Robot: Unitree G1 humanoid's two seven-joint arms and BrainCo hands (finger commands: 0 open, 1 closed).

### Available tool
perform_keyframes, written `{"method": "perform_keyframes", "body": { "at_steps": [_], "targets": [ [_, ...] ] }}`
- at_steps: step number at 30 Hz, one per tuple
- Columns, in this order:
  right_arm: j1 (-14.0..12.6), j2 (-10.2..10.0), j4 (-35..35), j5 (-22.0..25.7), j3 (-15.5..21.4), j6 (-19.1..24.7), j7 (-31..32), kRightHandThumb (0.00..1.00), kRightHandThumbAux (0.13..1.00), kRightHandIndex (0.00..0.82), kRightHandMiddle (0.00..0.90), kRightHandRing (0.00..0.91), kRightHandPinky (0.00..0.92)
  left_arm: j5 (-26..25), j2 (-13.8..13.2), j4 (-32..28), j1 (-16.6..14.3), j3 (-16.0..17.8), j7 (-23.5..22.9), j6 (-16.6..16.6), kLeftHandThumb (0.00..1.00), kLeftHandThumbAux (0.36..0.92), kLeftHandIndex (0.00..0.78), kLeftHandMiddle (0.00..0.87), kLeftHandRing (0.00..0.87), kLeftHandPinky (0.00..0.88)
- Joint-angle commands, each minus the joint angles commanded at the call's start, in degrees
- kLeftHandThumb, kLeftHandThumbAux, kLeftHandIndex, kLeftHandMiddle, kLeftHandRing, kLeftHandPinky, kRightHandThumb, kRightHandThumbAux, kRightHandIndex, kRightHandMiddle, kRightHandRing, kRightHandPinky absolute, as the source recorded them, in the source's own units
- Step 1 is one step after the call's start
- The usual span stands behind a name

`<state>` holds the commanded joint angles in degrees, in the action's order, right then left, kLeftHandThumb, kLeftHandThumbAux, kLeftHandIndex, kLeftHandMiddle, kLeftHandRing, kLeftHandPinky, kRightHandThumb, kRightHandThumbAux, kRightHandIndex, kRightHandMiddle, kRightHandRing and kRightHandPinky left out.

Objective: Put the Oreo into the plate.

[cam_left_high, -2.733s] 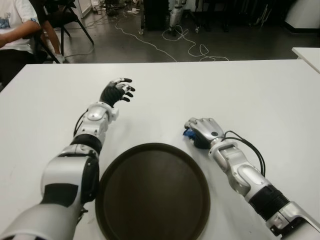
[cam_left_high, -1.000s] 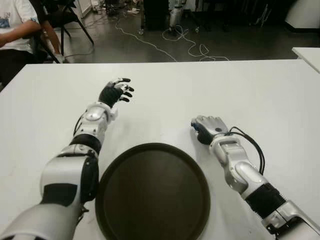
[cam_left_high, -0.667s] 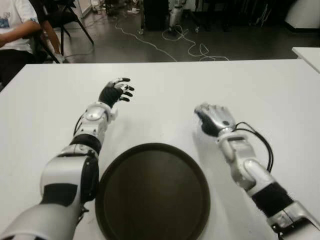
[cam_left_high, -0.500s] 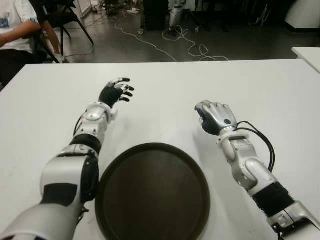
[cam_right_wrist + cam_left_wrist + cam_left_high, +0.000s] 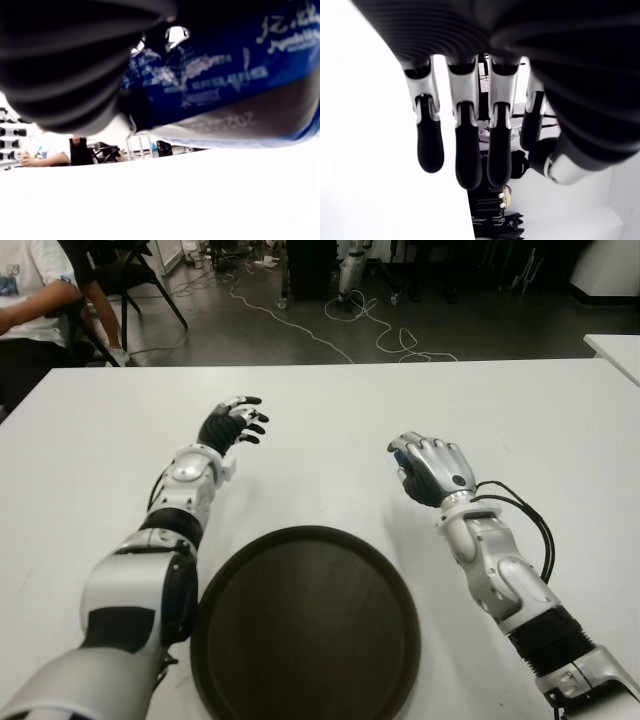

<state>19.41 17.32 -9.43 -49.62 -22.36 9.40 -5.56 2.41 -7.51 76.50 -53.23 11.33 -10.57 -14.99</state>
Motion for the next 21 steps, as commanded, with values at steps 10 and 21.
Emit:
{"method": "perform_keyframes", "body": {
  "at_steps": [10, 21],
  "targets": [
    [-0.2, 0.7, 0.1, 1.1, 1.1, -2.4, -0.6, 0.835, 0.689, 0.373, 0.555, 0.615, 0.543, -0.5, 0.3, 0.0, -0.1, 0.4, -0.2, 0.6, 0.114, 0.603, 0.262, 0.440, 0.482, 0.499],
    [0.1, 1.3, 1.3, 2.2, 1.8, -4.6, -0.6, 0.833, 0.691, 0.368, 0.549, 0.607, 0.541, -0.3, 0.5, 0.0, -0.2, 0.4, 0.0, 0.4, 0.150, 0.634, 0.299, 0.488, 0.512, 0.522]
  ]
}}
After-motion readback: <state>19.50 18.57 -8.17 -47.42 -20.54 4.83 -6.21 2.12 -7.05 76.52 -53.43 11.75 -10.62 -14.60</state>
